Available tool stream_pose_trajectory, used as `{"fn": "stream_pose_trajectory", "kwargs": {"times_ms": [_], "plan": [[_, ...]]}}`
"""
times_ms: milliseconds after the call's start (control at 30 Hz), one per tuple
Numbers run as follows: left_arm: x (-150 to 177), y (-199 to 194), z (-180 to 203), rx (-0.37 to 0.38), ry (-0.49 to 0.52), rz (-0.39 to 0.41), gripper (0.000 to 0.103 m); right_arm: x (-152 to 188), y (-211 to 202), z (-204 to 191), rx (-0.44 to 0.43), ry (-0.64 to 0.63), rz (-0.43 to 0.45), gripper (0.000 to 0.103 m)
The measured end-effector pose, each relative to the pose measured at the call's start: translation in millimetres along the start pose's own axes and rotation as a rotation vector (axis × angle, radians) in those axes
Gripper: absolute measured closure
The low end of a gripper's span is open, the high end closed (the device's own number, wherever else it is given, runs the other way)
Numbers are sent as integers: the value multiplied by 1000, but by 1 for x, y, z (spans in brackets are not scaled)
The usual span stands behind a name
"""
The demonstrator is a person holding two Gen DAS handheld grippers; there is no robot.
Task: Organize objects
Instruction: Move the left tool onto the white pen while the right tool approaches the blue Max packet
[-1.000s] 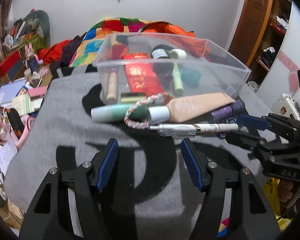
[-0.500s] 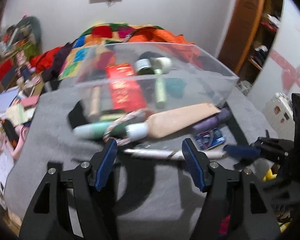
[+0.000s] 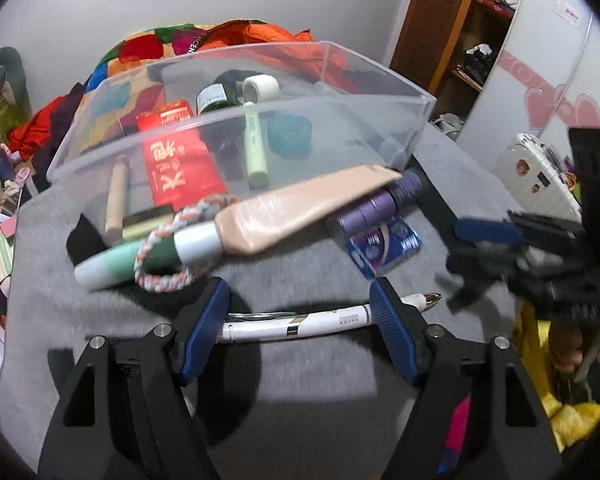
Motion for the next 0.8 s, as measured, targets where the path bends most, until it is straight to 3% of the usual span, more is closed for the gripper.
{"fn": "stream_pose_trajectory", "kwargs": {"times_ms": [233,300,367,433,600,733,800], "plan": [[23,-18,-2,-3,16,-1,30,-9,14,-9,40,-28,-5,54],[27,-20,-7,-1,-11,0,27,-13,20,-17,46,-38,-7,50],[31,-22,-12,3,-44,-1,27,-13,25,-23,38,-42,-15,36],[33,-25,-16,3,-70,-1,27,-15,28,-31,42,-46,-11,32],[33,-38,-21,-38,-23,20,27,-18,39,-38,121,-72,3,32],[37,-38,-17,-7,14,-16,26,-20,44,-33,192,-86,30,34],[42,-34,-12,16,40,-36,21,-19,43,-31,227,-107,37,41]]}}
Point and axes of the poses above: each gripper's, at about its wrist camera, not at the fingertips, and y roughly the way its jaws point, z to its right, x to its underside, the point moved 10 cm from there along y, roughly the way its jaws point, and after that the axes turned 2 degrees about x, right-handed, at the moved point
